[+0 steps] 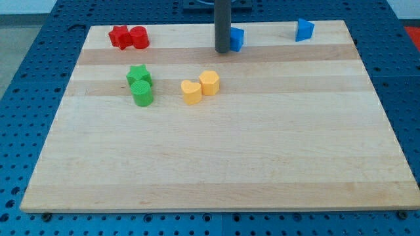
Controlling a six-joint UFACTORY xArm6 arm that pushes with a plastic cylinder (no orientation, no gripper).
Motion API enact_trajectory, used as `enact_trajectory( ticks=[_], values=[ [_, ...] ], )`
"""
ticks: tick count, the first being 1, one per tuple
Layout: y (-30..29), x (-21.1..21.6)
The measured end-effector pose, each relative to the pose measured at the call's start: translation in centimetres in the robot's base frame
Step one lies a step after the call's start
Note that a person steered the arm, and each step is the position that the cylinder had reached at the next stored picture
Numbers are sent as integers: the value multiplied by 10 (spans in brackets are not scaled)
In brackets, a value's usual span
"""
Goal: Slide the blue cube towards the blue triangle
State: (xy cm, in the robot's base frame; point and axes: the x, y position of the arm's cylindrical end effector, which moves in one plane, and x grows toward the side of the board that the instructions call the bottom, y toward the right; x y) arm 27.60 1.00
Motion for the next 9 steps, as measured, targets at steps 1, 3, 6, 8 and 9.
enact_trajectory(
  ticks=[1, 3, 6, 8, 9],
  values=[
    [9, 0],
    [35, 0],
    [20, 19],
    [-5, -9],
    [-5, -24]
  ],
)
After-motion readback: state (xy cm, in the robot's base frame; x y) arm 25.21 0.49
